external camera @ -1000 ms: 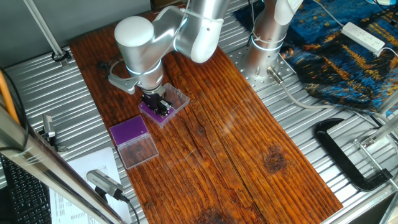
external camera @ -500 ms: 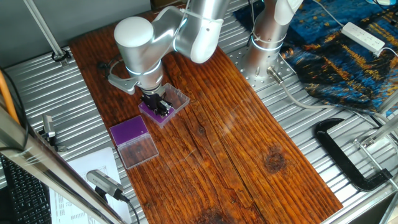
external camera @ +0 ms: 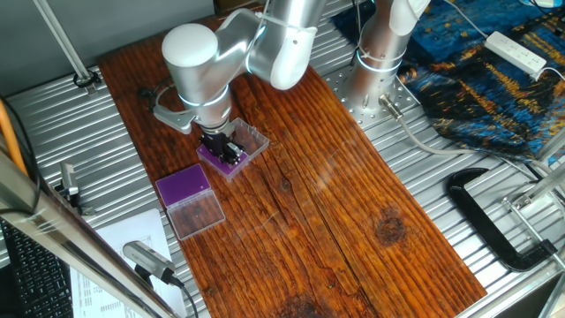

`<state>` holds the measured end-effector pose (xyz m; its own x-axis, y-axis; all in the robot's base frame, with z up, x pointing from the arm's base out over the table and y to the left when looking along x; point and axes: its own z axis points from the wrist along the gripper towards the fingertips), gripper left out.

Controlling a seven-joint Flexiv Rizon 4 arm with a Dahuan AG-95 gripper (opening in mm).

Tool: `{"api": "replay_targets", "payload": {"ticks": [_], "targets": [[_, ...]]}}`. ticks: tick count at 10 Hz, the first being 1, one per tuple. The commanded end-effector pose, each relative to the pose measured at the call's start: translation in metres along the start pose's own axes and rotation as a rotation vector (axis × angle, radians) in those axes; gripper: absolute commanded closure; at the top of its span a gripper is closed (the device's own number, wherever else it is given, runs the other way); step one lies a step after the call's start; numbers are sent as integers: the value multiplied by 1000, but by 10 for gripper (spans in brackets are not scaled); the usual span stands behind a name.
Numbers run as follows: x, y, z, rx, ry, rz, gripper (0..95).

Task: Transfer all small pipette tips from one holder to another

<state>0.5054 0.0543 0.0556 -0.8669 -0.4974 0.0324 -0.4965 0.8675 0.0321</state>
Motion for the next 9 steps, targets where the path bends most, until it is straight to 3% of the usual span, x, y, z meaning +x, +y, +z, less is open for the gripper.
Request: {"api": "replay_targets", "payload": {"ticks": [1, 6, 7, 9], "targets": [[0, 0, 0, 0, 0, 0, 760], [0, 0, 0, 0, 0, 0, 760], [-1, 11, -3, 11, -6, 25, 950], [-1, 11, -2, 11, -5, 24, 950]]}}
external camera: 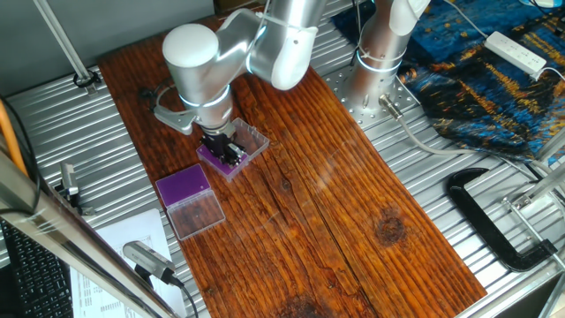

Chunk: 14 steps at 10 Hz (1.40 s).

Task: Transfer all small pipette tips from one holder to another

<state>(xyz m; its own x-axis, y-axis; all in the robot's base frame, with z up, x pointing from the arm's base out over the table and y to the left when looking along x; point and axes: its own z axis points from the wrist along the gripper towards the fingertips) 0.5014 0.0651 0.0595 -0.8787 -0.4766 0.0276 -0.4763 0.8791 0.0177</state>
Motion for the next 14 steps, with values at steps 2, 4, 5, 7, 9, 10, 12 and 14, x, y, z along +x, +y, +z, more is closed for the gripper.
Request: {"api": "replay_targets", "payload": {"ticks": [2, 4, 5, 7, 9, 10, 12, 14], "targets": [[0, 0, 1, -3, 0, -3, 950], [0, 0, 1, -1, -2, -6, 950], [0, 0, 1, 2, -2, -5, 760], [0, 0, 0, 9, -14, -7, 760], [0, -2, 0, 18, -9, 1, 760], [1, -3, -1, 17, -9, 2, 760], [1, -3, 1, 18, -8, 4, 760], [1, -3, 2, 18, -9, 7, 760]]}}
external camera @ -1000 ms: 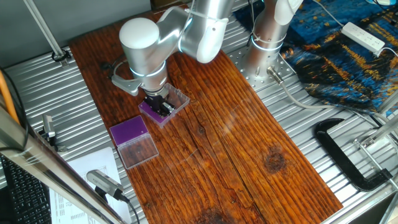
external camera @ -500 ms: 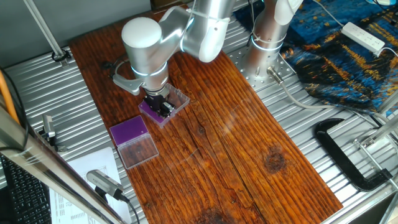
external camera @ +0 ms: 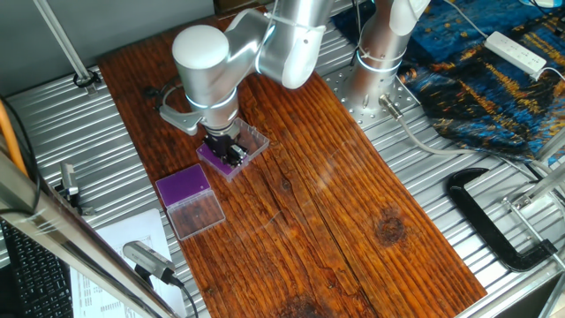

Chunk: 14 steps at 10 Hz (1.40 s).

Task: Transfer all small pipette tips from one holder to another

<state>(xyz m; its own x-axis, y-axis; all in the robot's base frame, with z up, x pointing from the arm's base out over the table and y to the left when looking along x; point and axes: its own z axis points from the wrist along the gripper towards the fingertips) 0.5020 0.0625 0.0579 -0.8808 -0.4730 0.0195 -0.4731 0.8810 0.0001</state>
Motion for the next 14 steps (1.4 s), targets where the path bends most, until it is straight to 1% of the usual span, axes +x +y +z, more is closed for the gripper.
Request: {"api": "replay_targets", "payload": {"ticks": [1, 4, 8, 12, 13, 14], "targets": [[-1, -1, 0, 0, -2, 5, 950], [-4, -3, 0, -4, 3, 5, 950], [-4, -3, 4, -5, 1, 0, 950], [-4, -3, 4, -5, 1, -6, 950], [-4, -3, 3, -5, 0, -11, 760], [-3, -3, 2, -6, 0, -19, 760]]}}
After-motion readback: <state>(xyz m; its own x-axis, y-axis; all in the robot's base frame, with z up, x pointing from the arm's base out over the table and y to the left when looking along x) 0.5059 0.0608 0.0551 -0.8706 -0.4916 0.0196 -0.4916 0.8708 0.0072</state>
